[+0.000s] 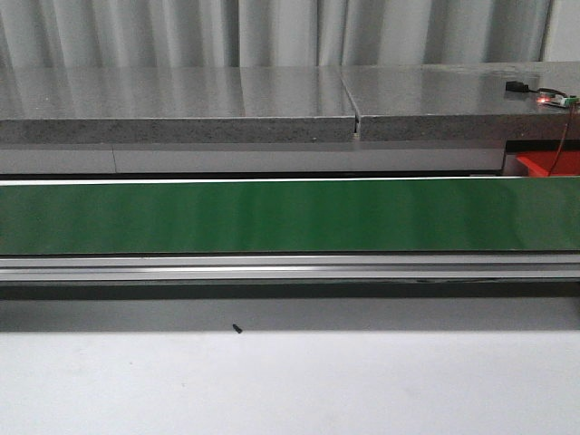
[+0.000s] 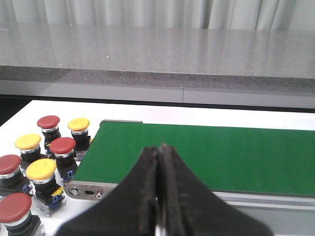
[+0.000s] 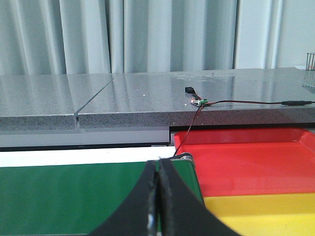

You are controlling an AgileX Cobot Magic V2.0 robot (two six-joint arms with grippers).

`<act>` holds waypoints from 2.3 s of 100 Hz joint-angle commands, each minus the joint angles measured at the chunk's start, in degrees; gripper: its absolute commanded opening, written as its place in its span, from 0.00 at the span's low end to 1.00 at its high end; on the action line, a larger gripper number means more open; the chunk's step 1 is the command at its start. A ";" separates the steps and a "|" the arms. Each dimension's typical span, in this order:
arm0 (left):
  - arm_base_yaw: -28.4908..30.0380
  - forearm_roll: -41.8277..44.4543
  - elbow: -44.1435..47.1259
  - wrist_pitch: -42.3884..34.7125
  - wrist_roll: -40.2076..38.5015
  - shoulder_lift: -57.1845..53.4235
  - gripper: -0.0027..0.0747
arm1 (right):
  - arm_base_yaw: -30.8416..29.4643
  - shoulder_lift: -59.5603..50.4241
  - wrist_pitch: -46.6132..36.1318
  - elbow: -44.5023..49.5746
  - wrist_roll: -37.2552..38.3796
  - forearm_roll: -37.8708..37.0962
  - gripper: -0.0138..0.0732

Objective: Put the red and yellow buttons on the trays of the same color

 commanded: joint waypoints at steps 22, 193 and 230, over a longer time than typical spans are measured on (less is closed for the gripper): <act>0.06 -0.24 -10.43 4.20 -0.45 10.86 0.01 | -0.20 -1.25 -4.79 -0.76 -0.32 -0.36 0.09; 5.01 15.67 -34.90 24.43 -27.05 55.86 0.78 | -0.20 -1.25 -4.79 -0.76 -0.32 -0.36 0.09; 22.07 8.23 -35.56 23.82 -19.85 62.68 0.78 | -0.20 -1.25 -4.79 -0.76 -0.32 -0.36 0.09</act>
